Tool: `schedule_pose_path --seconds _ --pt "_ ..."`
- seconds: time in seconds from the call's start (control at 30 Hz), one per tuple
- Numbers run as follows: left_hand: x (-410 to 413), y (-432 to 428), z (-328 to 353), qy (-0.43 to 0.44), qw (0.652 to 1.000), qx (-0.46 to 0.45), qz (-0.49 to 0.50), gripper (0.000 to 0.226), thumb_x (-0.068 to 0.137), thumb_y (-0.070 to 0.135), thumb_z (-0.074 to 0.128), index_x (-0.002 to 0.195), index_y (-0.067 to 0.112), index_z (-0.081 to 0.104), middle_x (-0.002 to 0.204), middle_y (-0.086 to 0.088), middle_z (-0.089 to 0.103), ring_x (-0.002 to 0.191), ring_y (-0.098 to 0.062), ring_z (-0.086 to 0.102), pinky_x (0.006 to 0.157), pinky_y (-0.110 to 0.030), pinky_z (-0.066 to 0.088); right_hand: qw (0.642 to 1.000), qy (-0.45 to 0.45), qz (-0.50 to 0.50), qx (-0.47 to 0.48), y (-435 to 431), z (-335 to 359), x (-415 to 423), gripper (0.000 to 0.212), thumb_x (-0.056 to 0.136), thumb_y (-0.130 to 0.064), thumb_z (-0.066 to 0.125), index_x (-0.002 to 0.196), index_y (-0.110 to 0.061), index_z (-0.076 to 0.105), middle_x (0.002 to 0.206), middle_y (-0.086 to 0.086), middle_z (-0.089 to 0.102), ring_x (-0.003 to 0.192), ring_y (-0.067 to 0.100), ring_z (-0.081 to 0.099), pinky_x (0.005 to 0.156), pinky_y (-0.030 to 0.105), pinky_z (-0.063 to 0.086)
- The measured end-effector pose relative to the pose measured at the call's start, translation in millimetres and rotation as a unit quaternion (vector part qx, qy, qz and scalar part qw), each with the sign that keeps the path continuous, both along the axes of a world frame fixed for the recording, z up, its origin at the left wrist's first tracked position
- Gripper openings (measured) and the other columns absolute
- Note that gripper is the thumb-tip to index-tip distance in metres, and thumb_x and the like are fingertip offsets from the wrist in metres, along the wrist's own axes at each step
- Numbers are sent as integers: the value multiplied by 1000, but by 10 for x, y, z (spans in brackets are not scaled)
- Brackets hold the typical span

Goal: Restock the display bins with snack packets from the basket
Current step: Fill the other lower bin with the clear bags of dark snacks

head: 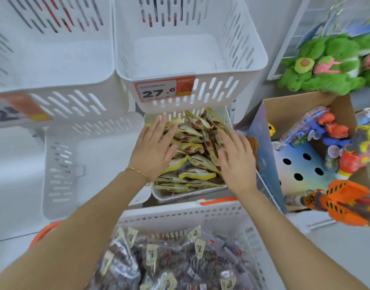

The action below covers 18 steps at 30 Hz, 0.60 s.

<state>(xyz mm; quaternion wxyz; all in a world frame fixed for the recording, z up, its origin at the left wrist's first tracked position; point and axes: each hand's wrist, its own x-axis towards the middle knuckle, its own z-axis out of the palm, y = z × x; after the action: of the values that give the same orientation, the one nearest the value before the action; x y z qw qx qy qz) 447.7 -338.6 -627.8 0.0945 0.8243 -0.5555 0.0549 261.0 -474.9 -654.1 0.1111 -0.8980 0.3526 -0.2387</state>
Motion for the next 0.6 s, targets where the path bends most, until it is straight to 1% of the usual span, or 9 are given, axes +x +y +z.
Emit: schedule_pose_path --seconds 0.07,0.13,0.23,0.3,0.37,0.43,0.47,0.53,0.6 --pt "-98 459 35 50 998 -25 18 67 89 53 4 149 25 16 158 -4 3 146 -20 0 116 -40 5 996 -80 -28 37 354 74 -131 48 98 -32 28 141 -17 43 148 2 41 137 18 31 117 39 22" --pt "-223 948 17 88 995 -24 44 69 88 55 4 149 24 18 158 -3 5 146 -20 2 117 -41 7 987 -135 -39 73 789 127 -229 42 98 -19 40 140 -16 44 145 1 44 136 15 31 116 38 23" --pt "-428 1624 -18 110 991 17 72 73 86 57 1 149 24 16 157 -3 3 146 -21 1 118 -43 8 981 -154 -31 118 1402 200 -338 42 98 -11 44 140 -17 44 145 -1 44 136 17 33 114 38 28" --pt "-526 1967 2 116 989 32 83 76 84 56 2 148 21 20 157 -7 8 146 -24 4 118 -43 9 982 -131 -4 139 1742 251 -382 43 98 -10 44 141 -19 43 145 -3 43 136 17 33 114 35 27" --pt "-598 2240 32 114 989 36 89 77 84 55 2 148 19 24 156 -9 14 145 -25 8 118 -42 10 981 -107 26 157 2018 304 -430 45 97 -8 43 140 -21 44 145 -5 43 135 14 33 114 29 24" --pt "-664 2454 49 113 988 37 98 74 87 54 5 148 18 24 156 -8 17 145 -24 9 118 -42 12 977 -75 55 190 2205 358 -467 44 97 -6 43 138 -21 46 143 -5 46 133 14 36 109 22 23" --pt "-701 2560 47 114 987 37 103 69 89 52 9 147 18 26 156 -8 18 145 -24 10 118 -42 13 972 -53 69 218 2287 386 -471 43 97 -6 42 137 -20 48 142 -4 47 132 14 39 107 22 26" --pt "-762 2728 25 119 986 37 110 59 94 44 19 146 19 29 155 -8 22 145 -25 12 117 -42 15 955 -1 96 282 2417 404 -463 39 97 -7 43 134 -18 52 139 -3 51 128 15 45 105 27 34" --pt "-790 2823 -9 127 985 38 110 47 100 34 29 145 19 31 154 -9 24 144 -26 14 117 -43 16 941 59 128 308 2512 376 -450 36 97 -11 48 131 -19 54 135 -2 54 124 16 50 102 31 39"
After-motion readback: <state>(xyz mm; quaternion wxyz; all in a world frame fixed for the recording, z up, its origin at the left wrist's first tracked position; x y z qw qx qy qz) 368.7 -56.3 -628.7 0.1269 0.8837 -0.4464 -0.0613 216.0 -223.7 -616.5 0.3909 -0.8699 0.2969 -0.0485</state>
